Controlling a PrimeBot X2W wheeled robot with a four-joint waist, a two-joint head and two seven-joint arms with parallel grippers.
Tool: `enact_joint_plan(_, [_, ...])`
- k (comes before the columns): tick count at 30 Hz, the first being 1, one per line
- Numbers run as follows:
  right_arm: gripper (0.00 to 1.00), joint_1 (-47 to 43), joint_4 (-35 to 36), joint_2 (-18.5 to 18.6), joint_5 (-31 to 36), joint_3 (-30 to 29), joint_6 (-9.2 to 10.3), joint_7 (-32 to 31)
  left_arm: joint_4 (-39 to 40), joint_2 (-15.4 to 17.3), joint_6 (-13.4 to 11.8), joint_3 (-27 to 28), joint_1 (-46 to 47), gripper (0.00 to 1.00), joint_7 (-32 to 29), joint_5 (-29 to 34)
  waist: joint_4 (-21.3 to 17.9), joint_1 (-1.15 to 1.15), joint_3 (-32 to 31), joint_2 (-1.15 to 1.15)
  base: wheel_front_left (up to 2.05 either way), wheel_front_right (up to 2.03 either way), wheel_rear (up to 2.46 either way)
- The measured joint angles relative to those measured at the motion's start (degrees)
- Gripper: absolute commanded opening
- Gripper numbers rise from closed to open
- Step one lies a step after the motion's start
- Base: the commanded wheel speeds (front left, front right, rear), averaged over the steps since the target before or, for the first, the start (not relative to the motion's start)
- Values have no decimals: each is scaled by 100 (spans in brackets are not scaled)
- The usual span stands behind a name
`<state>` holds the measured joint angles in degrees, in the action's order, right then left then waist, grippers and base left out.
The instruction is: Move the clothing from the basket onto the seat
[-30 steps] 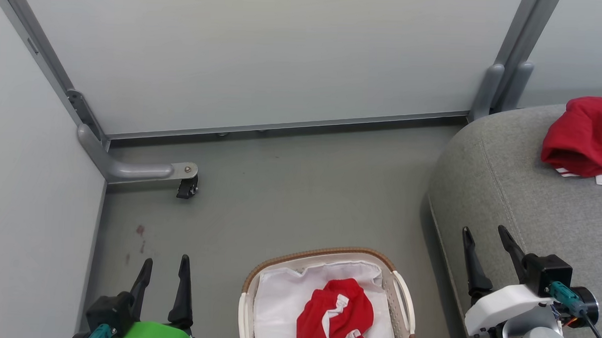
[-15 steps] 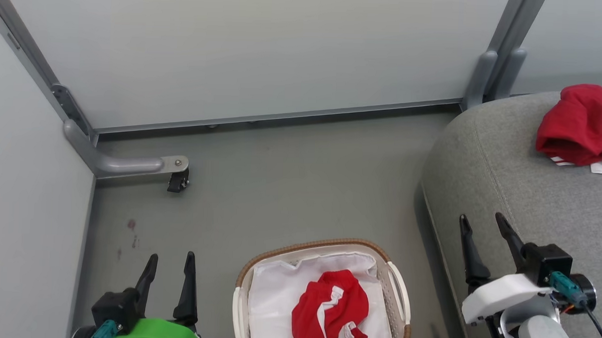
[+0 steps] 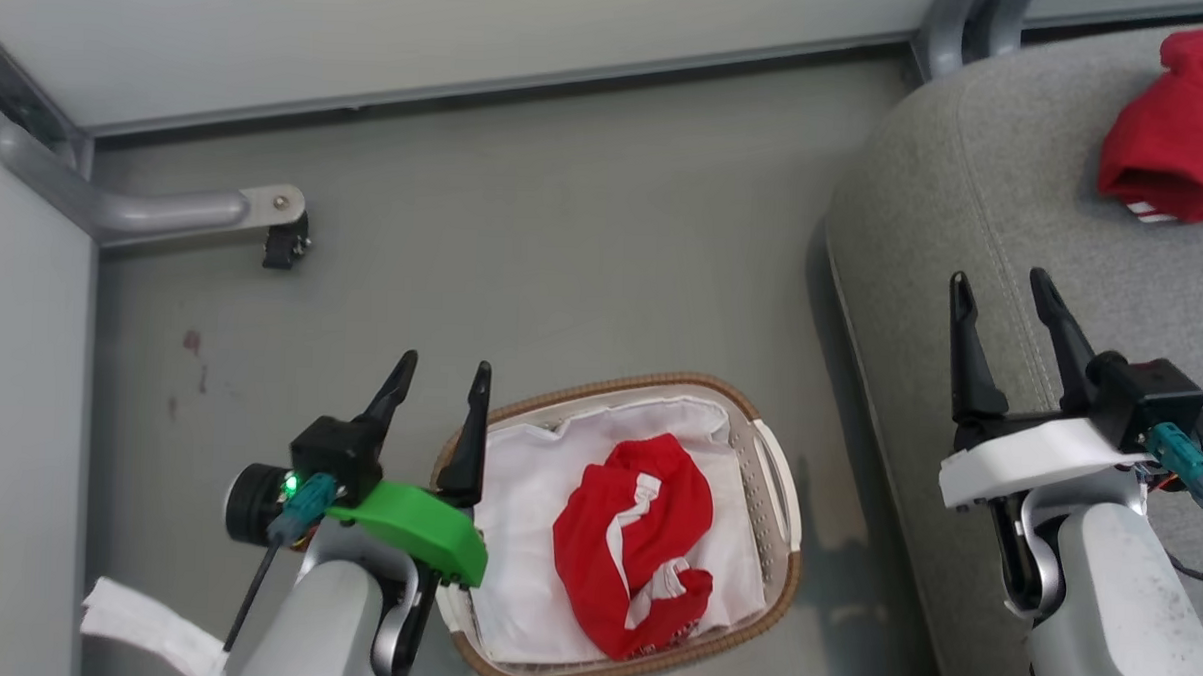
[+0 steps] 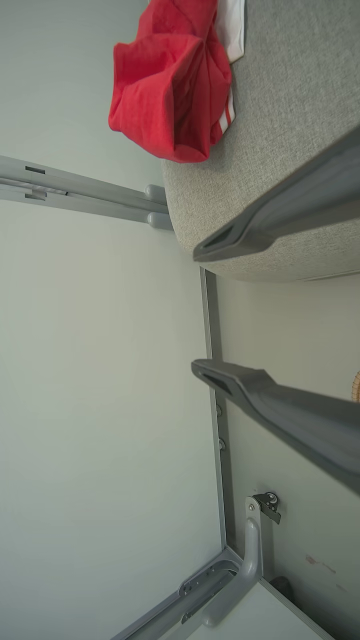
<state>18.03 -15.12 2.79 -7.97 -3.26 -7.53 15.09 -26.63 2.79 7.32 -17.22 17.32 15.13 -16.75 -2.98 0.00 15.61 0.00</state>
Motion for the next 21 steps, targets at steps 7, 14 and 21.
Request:
enact_joint_plan(7, [100,425,220,2,-49,-46,0,0,-795,-8,5,-1162,777,100,0,-163,-253,0,830,0,0,0,0])
enact_joint_plan(14, [100,700,416,3,-90,-51,0,0,-1631,-13,7,-2670,1243,100,0,-483,-512,1,1617,0,0,0,0])
enact_joint_plan(21, [100,886,593,3,-276,216,0,0,-2328,-11,7,-3627,1708,100,-18,-849,-785,1,2283,0,0,0,0])
